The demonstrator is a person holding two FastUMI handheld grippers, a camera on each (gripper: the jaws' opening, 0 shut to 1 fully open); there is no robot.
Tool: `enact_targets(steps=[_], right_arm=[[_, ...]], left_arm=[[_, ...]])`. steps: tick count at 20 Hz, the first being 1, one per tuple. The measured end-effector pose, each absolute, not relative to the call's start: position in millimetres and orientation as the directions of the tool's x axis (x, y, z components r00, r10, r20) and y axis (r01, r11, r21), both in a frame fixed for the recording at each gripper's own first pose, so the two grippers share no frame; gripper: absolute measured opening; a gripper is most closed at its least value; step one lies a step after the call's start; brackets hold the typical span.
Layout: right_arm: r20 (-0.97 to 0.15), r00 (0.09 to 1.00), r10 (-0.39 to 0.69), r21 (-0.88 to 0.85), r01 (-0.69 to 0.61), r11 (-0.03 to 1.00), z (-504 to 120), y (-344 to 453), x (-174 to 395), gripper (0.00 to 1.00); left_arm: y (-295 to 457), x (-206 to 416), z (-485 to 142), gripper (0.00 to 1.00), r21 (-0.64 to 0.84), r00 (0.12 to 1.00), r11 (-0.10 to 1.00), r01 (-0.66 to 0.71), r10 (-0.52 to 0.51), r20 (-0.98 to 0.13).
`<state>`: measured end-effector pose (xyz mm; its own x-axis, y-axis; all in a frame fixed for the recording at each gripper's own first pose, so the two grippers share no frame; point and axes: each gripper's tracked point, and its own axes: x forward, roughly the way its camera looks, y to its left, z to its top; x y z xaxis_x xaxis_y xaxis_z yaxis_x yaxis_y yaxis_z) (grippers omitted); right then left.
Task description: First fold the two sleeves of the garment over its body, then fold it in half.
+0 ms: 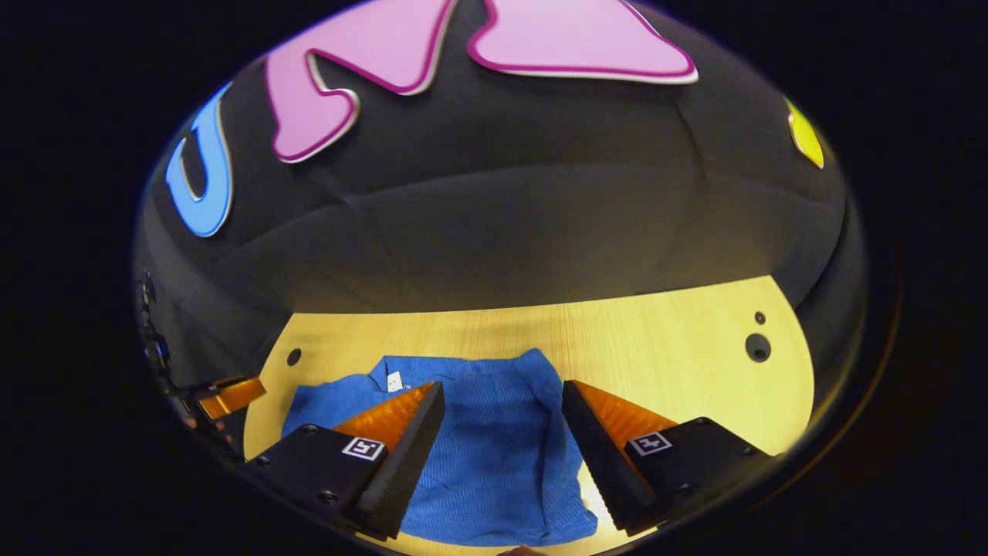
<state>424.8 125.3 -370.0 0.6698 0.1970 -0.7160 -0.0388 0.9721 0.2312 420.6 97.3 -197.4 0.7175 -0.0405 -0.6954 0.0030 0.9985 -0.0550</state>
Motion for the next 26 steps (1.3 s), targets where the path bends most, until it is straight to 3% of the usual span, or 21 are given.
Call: enact_targets(steps=[7, 16, 26], right_arm=[[-0.577, 0.800, 0.164, 0.091, -0.137, 0.986, -277.0, 133.3, 380.0, 0.99], [-0.387, 0.905, 0.174, 0.047, -0.169, 0.985, -175.3, 144.4, 287.1, 0.99], [-0.163, 0.976, 0.143, -0.014, -0.147, 0.989, -66.4, 154.8, 118.5, 0.96]], left_arm=[[73.9, 362.7, -139.6, 0.85, -0.019, 0.817, 0.998, 0.053, -0.055, -0.574], [36.7, 241.2, -68.6, 0.84, -0.063, 0.910, 0.997, 0.041, -0.063, -0.409], [8.7, 71.4, -34.7, 0.84, -0.066, 0.962, 0.996, 0.059, -0.075, -0.264]])
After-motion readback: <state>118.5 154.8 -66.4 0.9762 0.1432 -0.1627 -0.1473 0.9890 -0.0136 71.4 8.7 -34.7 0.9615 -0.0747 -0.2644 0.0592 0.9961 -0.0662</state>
